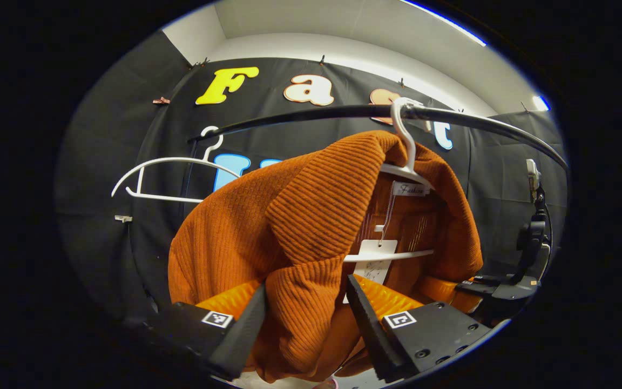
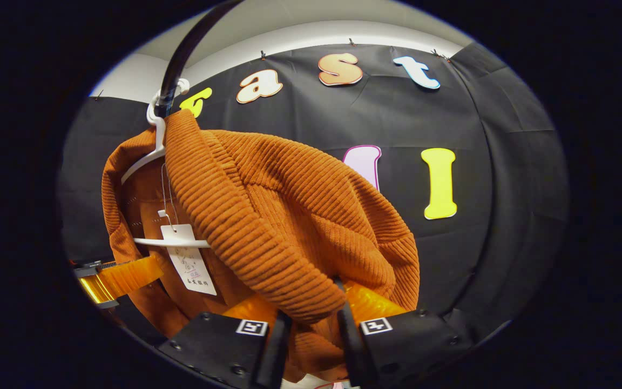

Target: Grasp the clothes on the hanger with both hands and then place them into the laundry hamper below.

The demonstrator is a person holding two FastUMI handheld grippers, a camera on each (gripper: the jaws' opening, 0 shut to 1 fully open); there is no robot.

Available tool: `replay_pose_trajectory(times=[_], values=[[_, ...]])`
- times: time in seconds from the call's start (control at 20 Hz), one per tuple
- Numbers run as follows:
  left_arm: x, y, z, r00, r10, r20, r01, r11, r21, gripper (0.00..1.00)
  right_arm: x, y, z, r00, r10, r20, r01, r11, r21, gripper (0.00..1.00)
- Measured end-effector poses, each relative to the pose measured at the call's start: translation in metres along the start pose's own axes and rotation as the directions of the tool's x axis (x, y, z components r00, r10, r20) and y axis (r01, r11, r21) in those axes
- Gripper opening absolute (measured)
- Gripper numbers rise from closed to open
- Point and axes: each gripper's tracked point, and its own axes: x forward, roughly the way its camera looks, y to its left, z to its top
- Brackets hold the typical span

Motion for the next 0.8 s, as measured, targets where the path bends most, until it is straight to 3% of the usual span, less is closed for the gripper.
replay_pose_trajectory(times=[0.1,0.2,0.25,0.5,0.7,0.75,0.8], values=[[0.0,0.014,0.004,0.998,0.066,0.001,-0.066,0.998,-0.001,0.48,-0.002,-0.005,0.01,1.0,0.004,0.028,-0.003,0.999,-0.038,0.09],[-0.002,0.022,0.011,0.995,0.098,0.014,-0.098,0.995,0.003,0.14,-0.009,-0.007,0.012,0.999,0.017,0.033,-0.015,0.999,-0.041,0.08],[-0.002,0.025,0.014,0.994,0.109,0.015,-0.109,0.994,0.007,0.08,-0.013,-0.009,0.014,0.999,0.022,0.035,-0.021,1.0,-0.022,0.13],[-0.035,0.058,0.046,0.972,0.218,0.086,-0.221,0.974,0.039,0.07,-0.028,-0.027,0.04,0.996,0.031,0.078,-0.034,0.999,0.032,0.13],[-0.046,0.068,0.081,0.953,0.246,0.178,-0.254,0.967,0.027,0.08,-0.017,-0.022,0.043,0.992,0.091,0.091,-0.101,0.99,0.101,0.13],[-0.043,0.07,0.087,0.951,0.246,0.189,-0.257,0.966,0.039,0.07,-0.014,-0.025,0.047,0.991,0.09,0.097,-0.102,0.988,0.12,0.17],[-0.042,0.071,0.092,0.949,0.244,0.201,-0.259,0.965,0.052,0.07,-0.011,-0.029,0.052,0.99,0.09,0.105,-0.104,0.985,0.136,0.13]])
